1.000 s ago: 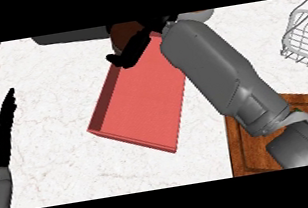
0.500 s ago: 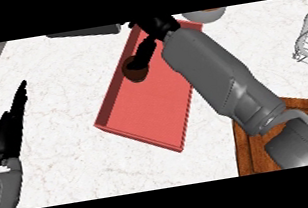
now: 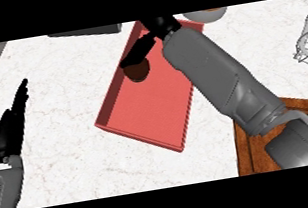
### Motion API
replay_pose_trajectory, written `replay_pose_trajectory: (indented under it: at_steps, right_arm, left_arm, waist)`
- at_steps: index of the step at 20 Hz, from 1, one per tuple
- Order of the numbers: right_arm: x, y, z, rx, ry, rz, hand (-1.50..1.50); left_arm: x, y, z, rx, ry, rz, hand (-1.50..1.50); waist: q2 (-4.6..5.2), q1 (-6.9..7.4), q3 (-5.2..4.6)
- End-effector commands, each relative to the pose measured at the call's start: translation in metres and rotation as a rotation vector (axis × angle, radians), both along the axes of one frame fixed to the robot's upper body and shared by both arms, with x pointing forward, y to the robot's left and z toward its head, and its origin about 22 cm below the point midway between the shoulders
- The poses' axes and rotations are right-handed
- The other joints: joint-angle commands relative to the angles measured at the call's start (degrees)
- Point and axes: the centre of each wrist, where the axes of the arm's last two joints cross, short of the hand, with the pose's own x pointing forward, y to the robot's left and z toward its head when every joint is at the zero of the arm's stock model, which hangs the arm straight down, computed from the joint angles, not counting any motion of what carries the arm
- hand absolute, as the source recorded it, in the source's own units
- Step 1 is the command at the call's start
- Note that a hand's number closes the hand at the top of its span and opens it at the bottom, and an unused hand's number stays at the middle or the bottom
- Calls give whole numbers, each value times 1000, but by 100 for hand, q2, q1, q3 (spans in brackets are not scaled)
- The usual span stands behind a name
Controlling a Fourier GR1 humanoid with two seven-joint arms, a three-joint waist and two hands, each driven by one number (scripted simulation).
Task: Pick the cupcake from the cutting board and place it in the cardboard box
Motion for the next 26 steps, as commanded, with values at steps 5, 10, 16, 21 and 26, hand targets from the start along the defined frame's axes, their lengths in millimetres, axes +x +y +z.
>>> replay_pose_trajectory:
  at_steps: [5,10,16,21,26]
  right_arm:
    - [8,-11,11,295,17,-48,-150]
    - [24,-60,32,367,35,-41,-150]
    - [29,-148,10,343,48,-116,-150]
    - [25,-224,21,331,32,-142,-150]
    - [17,-270,28,266,47,-130,-150]
  left_arm:
    - [-16,15,0,4,-5,28,0]
    - [-13,18,-2,-12,8,55,0]
    - [-17,29,4,-3,1,74,0]
    - [-11,20,5,-17,-3,52,0]
    - [-12,6,0,-6,-10,43,0]
  waist:
    - [-39,-234,7]
    - [-35,-333,6]
    - [-51,-409,9]
    - [17,-330,15]
    - [30,-277,21]
